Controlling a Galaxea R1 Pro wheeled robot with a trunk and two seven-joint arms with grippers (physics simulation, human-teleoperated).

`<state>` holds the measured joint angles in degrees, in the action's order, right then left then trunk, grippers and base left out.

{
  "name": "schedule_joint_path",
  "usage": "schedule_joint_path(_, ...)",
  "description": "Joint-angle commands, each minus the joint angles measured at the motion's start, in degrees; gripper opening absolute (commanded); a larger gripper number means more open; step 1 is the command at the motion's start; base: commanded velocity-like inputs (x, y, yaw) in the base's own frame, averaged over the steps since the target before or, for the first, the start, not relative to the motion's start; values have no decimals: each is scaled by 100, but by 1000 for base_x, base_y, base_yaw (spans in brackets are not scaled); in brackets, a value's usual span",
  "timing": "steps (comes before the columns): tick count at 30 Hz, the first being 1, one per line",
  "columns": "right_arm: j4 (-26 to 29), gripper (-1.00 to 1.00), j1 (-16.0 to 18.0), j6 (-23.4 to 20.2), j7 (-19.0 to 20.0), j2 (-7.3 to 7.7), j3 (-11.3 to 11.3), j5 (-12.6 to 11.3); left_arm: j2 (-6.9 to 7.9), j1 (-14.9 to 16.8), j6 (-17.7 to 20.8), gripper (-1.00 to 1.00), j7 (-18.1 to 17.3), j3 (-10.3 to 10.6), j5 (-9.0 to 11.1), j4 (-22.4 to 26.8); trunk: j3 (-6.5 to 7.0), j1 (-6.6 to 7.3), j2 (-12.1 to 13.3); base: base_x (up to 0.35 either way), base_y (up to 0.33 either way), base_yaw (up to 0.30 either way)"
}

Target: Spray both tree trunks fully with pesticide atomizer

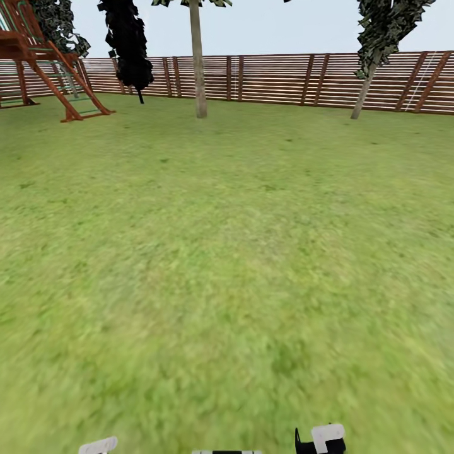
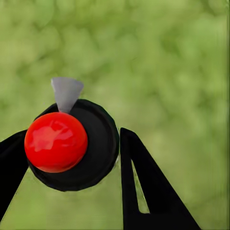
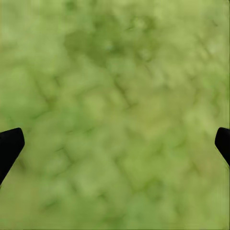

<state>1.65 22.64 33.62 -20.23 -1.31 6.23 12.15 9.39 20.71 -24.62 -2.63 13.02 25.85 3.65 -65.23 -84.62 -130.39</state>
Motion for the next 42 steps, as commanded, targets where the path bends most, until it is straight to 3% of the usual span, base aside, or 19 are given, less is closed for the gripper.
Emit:
schedule_joint_path(1,-6,100,4,-5,-60,-1,44,25,1,3,-17,-100,-27,34,60,-5,-4,-3,-1,336,0,0)
schedule_joint_path(42,-6,100,4,-5,-60,-1,44,25,1,3,-17,-100,-27,34,60,-5,-4,-3,-1,336,0,0)
